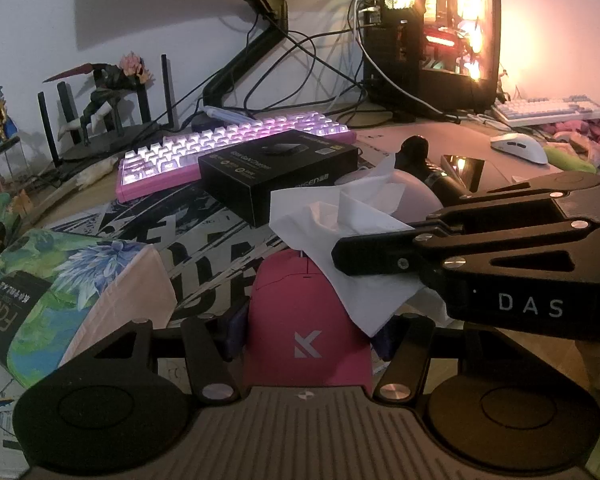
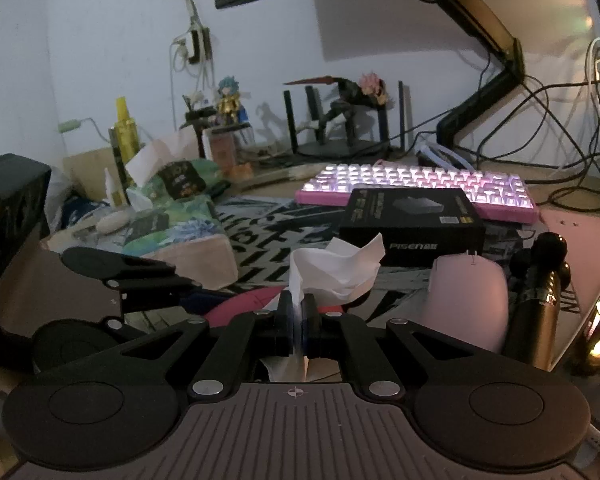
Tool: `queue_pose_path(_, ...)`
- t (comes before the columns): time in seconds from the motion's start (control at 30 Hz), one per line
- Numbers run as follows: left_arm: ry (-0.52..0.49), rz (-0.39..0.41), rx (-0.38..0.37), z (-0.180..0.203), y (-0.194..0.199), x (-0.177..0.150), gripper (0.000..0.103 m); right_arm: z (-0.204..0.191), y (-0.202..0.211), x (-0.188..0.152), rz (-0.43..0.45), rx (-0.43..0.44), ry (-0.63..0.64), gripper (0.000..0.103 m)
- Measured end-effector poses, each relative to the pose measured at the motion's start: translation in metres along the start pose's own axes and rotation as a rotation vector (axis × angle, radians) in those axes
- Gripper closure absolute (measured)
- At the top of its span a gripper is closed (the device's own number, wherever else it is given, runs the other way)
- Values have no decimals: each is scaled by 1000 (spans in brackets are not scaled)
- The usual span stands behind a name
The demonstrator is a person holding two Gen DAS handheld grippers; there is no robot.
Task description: Clean container
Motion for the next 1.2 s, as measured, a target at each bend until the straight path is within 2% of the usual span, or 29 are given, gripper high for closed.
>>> queue_pose_path(0.3,-3,0,4,2,1,-1,44,-3,2,0,8,12,13,98)
queue_pose_path(0.6,0,0,0,1,1,-1,44,-1,3,-1,2,-15,-5,98)
queue_pose_path(1.2,1,0,-2,-2,0,-1,44,1,4,-3,5,44,-17,98)
Point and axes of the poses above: each gripper's, at about its wrist camera, not at the fingertips, and y roughly against the way its jaws point, z to its right, x to its top, the point moved 6 cm from there along -y, roughly the way its jaws point, and after that the axes turned 13 degrees about -z, right-handed, at the moved point
